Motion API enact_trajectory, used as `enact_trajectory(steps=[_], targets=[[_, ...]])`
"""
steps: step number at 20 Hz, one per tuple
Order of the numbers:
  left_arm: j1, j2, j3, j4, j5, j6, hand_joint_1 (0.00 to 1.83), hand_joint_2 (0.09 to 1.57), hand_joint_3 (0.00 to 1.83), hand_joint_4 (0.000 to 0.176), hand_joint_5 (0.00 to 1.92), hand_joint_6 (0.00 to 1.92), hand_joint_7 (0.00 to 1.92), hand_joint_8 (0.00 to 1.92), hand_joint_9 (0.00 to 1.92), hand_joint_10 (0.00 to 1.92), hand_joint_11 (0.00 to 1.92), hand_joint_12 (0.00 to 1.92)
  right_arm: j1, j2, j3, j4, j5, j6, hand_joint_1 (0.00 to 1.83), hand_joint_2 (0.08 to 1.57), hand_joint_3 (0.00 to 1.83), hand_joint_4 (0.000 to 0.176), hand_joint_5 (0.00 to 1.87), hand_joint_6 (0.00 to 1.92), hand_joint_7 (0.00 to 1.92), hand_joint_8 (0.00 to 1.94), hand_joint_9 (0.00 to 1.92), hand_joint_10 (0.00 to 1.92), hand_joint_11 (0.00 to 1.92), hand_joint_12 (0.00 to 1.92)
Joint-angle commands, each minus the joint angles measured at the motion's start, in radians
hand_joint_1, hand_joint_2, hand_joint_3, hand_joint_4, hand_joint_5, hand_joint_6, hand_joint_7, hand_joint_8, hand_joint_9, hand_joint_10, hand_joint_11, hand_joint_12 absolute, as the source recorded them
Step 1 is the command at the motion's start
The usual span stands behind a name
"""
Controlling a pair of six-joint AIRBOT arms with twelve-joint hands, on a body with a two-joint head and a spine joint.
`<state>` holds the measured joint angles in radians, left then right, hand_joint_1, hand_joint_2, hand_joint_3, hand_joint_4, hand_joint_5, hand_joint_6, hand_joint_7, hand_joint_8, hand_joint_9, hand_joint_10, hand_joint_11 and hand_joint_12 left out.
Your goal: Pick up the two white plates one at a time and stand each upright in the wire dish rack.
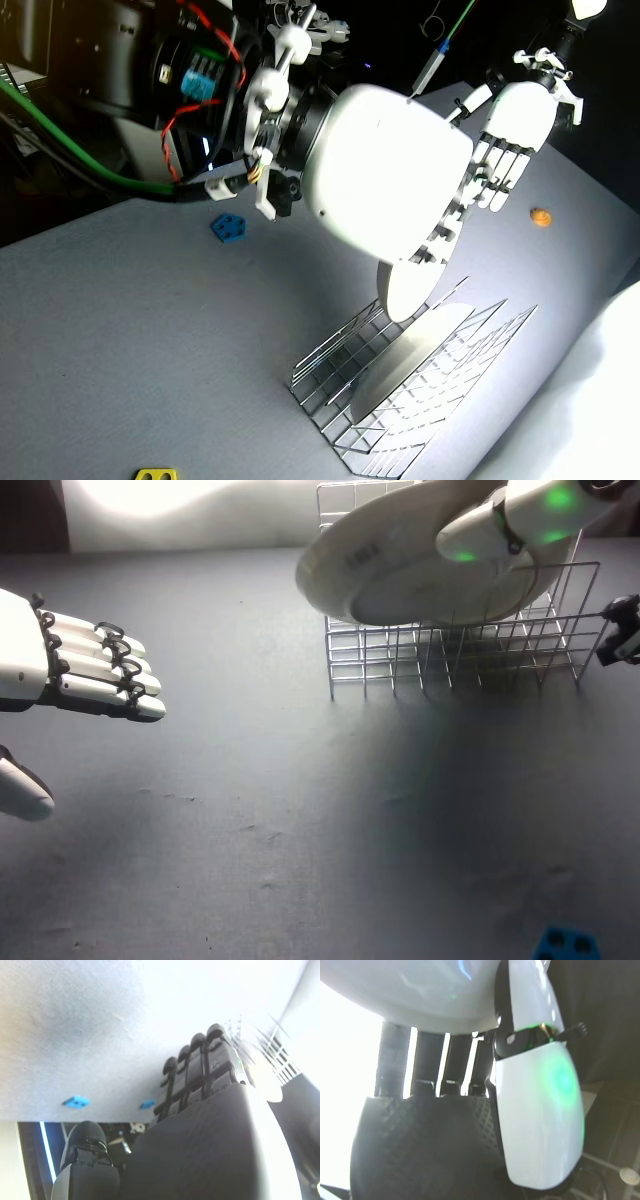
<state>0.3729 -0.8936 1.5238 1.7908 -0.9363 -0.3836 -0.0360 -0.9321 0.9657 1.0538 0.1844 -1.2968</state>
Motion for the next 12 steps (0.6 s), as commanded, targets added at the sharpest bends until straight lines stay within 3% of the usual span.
enact_trajectory(steps=[1,2,3,6,7,8,9,10,11,12], targets=[[-0.01,0.011,0.003,-0.061,-0.011,-0.002,0.0,1.12,0.0,0.0,0.0,0.0,0.0,0.0,0.0,0.0,0.0,0.0,0.017,0.005,0.007,-0.003,0.07,0.031,1.28,1.04,0.0,0.0,1.09,0.83,1.2,0.56,1.16,0.43,0.95,0.77],[-0.01,0.01,0.003,-0.061,-0.011,-0.002,0.0,1.12,0.0,0.0,0.0,0.0,0.0,0.0,0.0,0.0,0.0,0.0,0.017,0.005,0.014,-0.003,0.067,0.035,1.26,1.04,0.0,0.012,1.1,0.82,1.21,0.56,1.23,0.2,0.96,0.74],[-0.01,0.01,0.003,-0.061,-0.011,-0.002,0.0,1.12,0.0,0.0,0.0,0.0,0.0,0.0,0.0,0.0,0.0,0.0,0.015,0.005,0.019,-0.003,0.065,0.034,1.26,1.04,0.0,0.019,1.11,0.81,1.22,0.54,1.27,0.09,0.97,0.71],[-0.01,0.01,0.003,-0.061,-0.011,-0.002,0.0,1.13,0.0,0.0,0.0,0.0,0.0,0.0,0.0,0.0,0.0,0.0,0.005,0.003,0.033,-0.003,0.061,0.032,1.26,1.03,0.0,0.024,1.14,0.75,1.25,0.5,1.32,0.03,0.98,0.68],[-0.01,0.01,0.003,-0.061,-0.011,-0.002,0.0,1.13,0.0,0.0,0.0,0.0,0.0,0.0,0.0,0.0,0.0,0.0,0.0,0.001,0.04,-0.003,0.06,0.032,1.37,1.03,0.0,0.0,1.13,0.75,1.24,0.47,1.16,0.66,0.96,0.72],[-0.01,0.01,0.004,-0.061,-0.011,-0.002,0.0,1.13,0.0,0.0,0.0,0.0,0.0,0.0,0.0,0.0,0.0,0.0,-0.004,-0.001,0.046,-0.003,0.059,0.031,1.39,1.03,0.0,0.0,1.1,0.79,1.21,0.51,1.11,0.82,0.95,0.74],[-0.01,0.01,0.004,-0.061,-0.011,-0.002,0.0,1.13,0.0,0.0,0.0,0.0,0.0,0.0,0.0,0.0,0.0,0.0,-0.005,-0.003,0.052,-0.003,0.057,0.031,1.28,1.04,0.0,0.0,1.1,0.82,1.2,0.57,1.15,0.43,0.94,0.74],[-0.01,0.01,0.005,-0.061,-0.011,-0.002,0.0,1.13,0.0,0.0,0.0,0.0,0.0,0.0,0.0,0.0,0.0,0.0,-0.006,-0.007,0.06,-0.003,0.056,0.031,1.26,1.05,0.0,0.013,1.09,0.84,1.21,0.57,1.22,0.21,0.96,0.73],[-0.01,0.01,0.005,-0.061,-0.011,-0.002,0.0,1.13,0.0,0.0,0.0,0.0,0.0,0.0,0.0,0.0,0.0,0.0,-0.006,-0.011,0.065,-0.003,0.056,0.031,1.37,1.04,0.0,0.0,1.08,0.83,1.21,0.52,1.14,0.7,0.96,0.73],[-0.01,0.01,0.006,-0.061,-0.011,-0.002,0.0,1.13,0.0,0.0,0.0,0.0,0.0,0.0,0.0,0.0,0.0,0.0,-0.008,-0.014,0.069,-0.003,0.056,0.031,1.38,1.05,0.0,0.0,1.04,0.89,1.17,0.58,1.08,0.87,0.94,0.75]])
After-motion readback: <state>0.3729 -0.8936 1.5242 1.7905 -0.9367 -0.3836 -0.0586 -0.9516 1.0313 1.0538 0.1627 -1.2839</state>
